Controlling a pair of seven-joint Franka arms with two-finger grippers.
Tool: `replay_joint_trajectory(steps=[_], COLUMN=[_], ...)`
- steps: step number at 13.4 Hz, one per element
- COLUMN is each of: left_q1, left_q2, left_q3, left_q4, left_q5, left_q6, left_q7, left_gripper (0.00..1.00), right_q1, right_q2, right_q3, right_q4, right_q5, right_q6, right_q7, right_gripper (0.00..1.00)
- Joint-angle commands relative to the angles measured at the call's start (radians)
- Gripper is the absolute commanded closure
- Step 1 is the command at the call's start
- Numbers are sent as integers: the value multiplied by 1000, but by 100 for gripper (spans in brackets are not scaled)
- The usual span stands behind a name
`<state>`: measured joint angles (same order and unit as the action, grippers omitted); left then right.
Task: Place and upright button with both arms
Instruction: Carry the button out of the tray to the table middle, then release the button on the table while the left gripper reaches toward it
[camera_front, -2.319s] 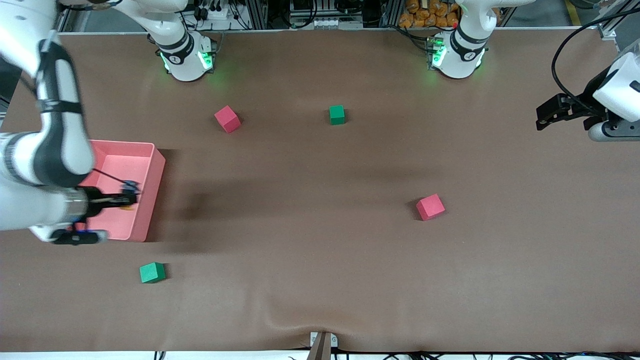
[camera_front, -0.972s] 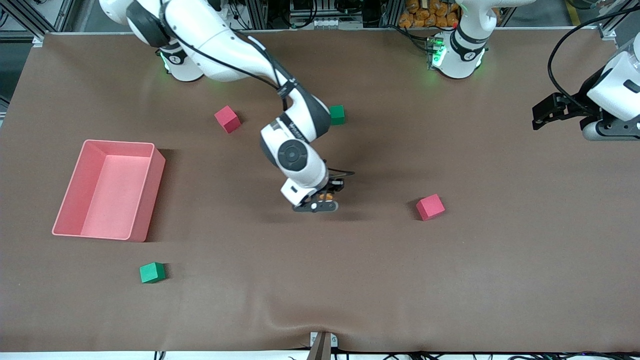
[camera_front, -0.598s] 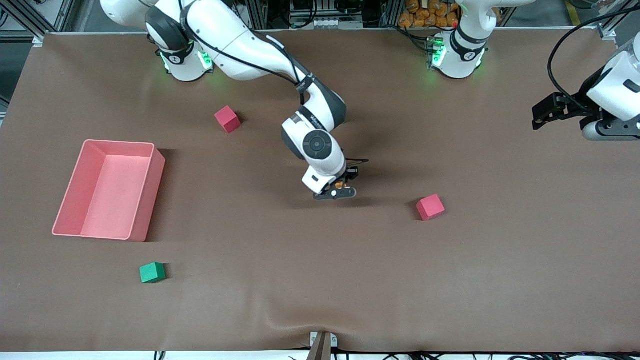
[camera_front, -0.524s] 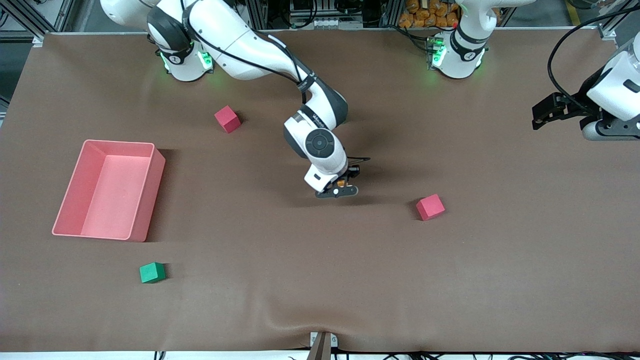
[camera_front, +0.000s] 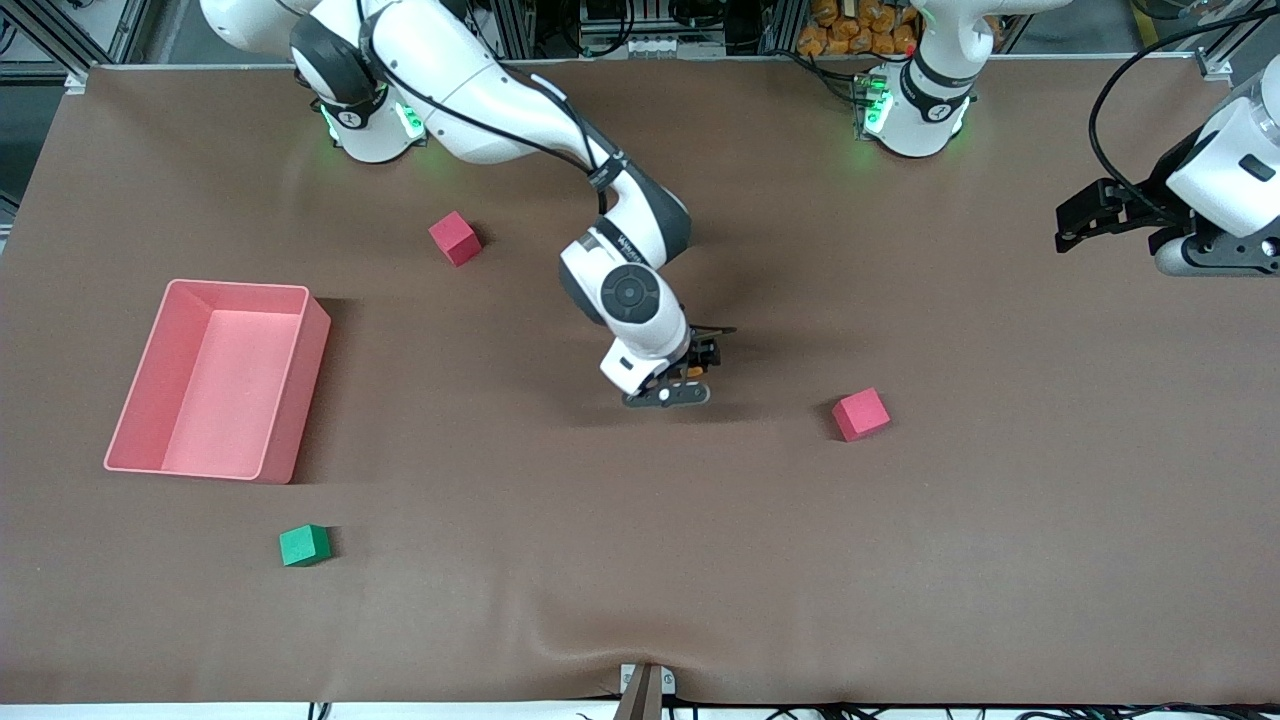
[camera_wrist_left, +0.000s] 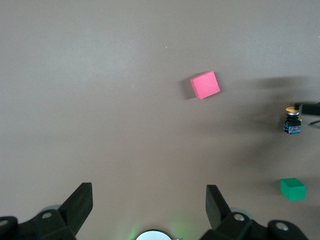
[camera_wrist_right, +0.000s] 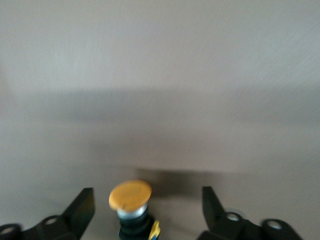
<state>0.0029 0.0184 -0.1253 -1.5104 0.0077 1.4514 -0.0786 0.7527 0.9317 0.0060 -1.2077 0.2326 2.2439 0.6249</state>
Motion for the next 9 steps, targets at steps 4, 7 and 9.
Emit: replay_joint_trajectory(steps=[4,7,9], left_q1=[-32,-113,-184], left_q2=[89,188,256], left_q3=[-52,-95,-96], left_q4=[2,12,13], left_q5=[-17,-24,-73], left_q6=[-26,-25,-17], left_q7=[-91,-263,-392], left_gripper=[0,0,0], right_q1=[-234,-366,-453], right_q2=[-97,-171,-215], right_q3=[15,38,63], right_q4=[39,62,63], right_q5=[-117,-127,-121], right_q6=[-209,-377,-441], right_q7=[-59,-103,-106], right_gripper=[0,0,0])
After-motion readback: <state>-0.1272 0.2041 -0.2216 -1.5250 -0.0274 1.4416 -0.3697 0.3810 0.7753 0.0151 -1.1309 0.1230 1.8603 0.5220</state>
